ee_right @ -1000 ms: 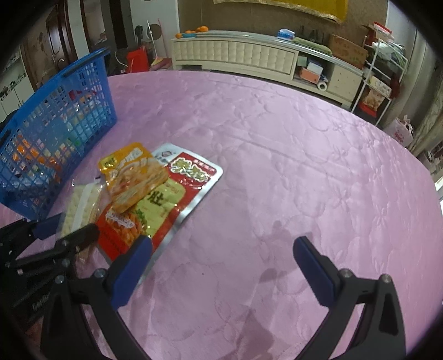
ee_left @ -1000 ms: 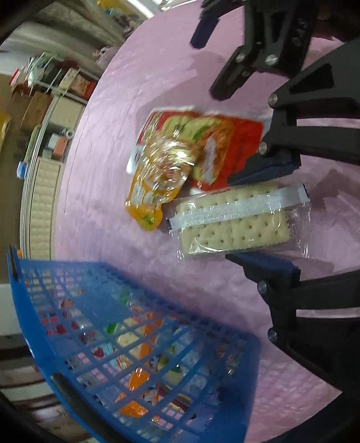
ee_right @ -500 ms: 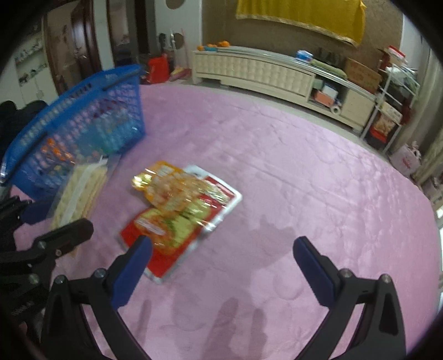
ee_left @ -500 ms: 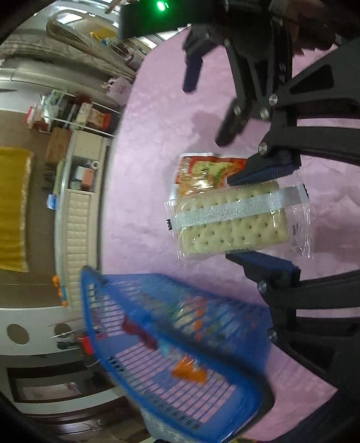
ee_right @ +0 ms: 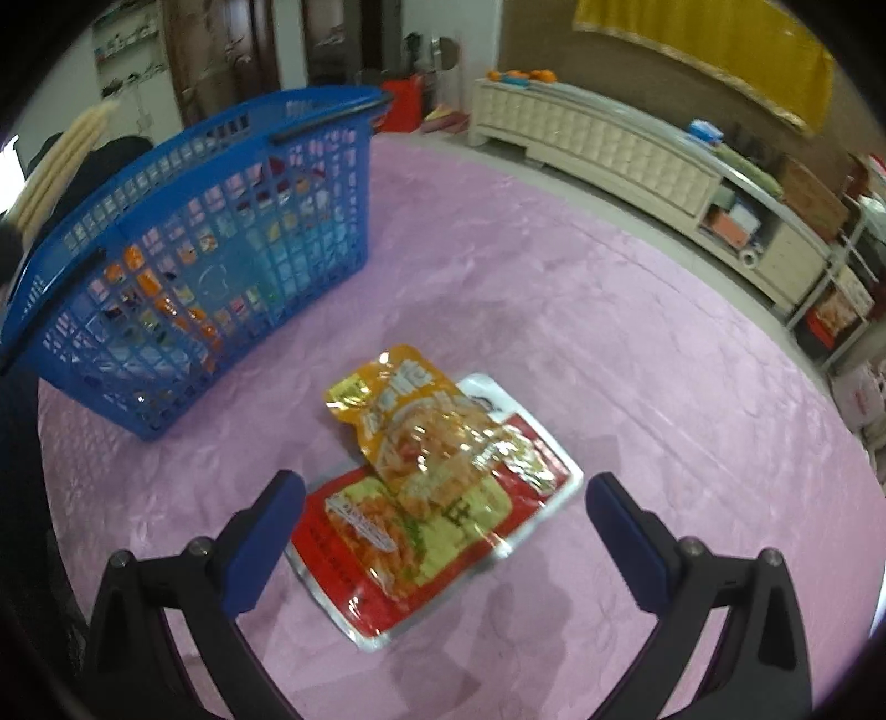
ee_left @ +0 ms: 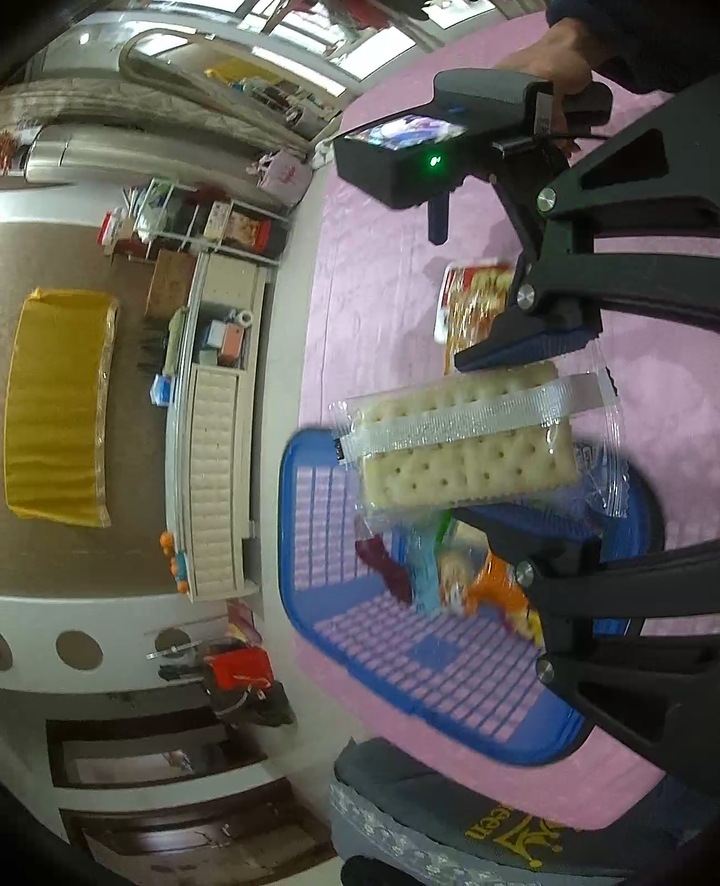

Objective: Organize snacks

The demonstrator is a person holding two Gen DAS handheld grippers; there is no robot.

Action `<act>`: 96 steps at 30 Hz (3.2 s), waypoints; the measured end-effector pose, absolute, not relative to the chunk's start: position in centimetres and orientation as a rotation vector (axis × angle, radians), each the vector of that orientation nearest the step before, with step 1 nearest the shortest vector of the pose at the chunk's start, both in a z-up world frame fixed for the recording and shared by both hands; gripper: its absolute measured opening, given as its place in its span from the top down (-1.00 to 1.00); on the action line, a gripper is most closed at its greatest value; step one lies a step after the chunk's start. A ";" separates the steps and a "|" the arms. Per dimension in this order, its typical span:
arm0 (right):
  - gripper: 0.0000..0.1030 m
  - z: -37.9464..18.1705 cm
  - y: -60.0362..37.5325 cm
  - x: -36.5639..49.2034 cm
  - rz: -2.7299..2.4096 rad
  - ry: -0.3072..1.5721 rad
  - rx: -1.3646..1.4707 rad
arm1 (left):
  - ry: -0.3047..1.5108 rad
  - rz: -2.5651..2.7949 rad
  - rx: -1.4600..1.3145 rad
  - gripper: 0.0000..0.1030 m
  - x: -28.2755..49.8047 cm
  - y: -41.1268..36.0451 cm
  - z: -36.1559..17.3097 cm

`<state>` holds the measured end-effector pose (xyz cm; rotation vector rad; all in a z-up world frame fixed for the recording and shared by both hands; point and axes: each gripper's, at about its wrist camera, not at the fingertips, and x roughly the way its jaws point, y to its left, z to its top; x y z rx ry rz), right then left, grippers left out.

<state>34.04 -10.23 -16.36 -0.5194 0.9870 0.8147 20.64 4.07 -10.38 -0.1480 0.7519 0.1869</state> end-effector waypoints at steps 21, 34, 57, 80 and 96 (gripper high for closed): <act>-0.43 -20.5 -4.6 37.8 0.957 1.115 -0.708 | 0.792 0.295 -0.205 0.16 22.3 14.0 -11.4; 0.41 -18.9 -4.7 35.9 0.953 1.117 -0.632 | 0.856 0.221 -0.230 0.15 22.6 14.2 -12.4; 0.67 -8.5 -7.1 29.3 0.843 1.023 -0.496 | 0.767 0.220 -0.268 -0.19 16.1 14.8 -8.6; 0.67 -4.0 2.9 24.1 0.878 0.903 -0.633 | 0.723 0.199 -0.236 -0.24 11.7 19.6 -7.2; 0.66 -8.9 6.7 23.6 0.877 0.987 -0.718 | 0.739 0.201 -0.306 -0.24 10.9 20.9 -9.3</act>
